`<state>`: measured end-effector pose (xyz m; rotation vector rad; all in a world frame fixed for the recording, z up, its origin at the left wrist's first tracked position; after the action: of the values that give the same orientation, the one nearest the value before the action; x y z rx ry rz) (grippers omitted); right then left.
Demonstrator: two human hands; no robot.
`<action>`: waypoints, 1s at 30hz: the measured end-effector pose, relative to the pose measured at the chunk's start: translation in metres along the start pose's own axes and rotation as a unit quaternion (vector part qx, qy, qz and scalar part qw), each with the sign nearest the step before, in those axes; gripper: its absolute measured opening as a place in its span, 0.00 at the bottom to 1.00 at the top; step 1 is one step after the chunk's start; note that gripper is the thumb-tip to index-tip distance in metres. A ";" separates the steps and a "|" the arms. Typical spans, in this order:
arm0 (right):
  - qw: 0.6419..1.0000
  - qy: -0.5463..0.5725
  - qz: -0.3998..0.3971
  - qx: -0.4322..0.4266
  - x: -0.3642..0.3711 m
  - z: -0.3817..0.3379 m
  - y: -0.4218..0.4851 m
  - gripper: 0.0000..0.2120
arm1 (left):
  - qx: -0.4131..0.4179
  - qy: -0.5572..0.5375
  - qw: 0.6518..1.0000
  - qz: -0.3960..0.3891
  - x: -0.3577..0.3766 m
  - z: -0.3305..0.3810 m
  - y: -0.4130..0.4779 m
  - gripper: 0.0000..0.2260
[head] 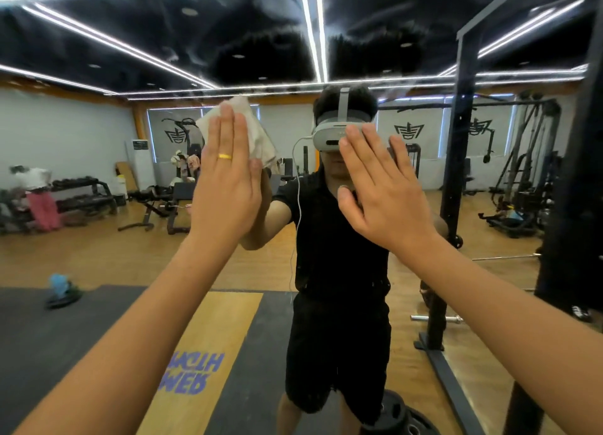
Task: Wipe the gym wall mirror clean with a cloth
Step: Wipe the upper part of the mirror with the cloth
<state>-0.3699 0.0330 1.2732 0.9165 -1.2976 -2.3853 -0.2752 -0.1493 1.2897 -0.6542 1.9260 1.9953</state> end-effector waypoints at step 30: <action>0.999 0.041 0.026 0.002 0.015 -0.084 0.029 0.30 | 0.042 -0.032 0.998 0.042 -0.027 -0.055 0.018 0.26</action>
<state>-0.3284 -0.0455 1.2575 0.9607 -1.2813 -2.2819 -0.2546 -0.2023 1.3185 -0.4896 2.0184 1.9473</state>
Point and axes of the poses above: each hand's wrist, its own y-axis towards the middle knuckle, its own x-axis out of the palm, z = x × y, the point moved 10 cm from there along y, towards the middle knuckle, and after that the axes turned 14 degrees about -z, right-handed, at the moved point
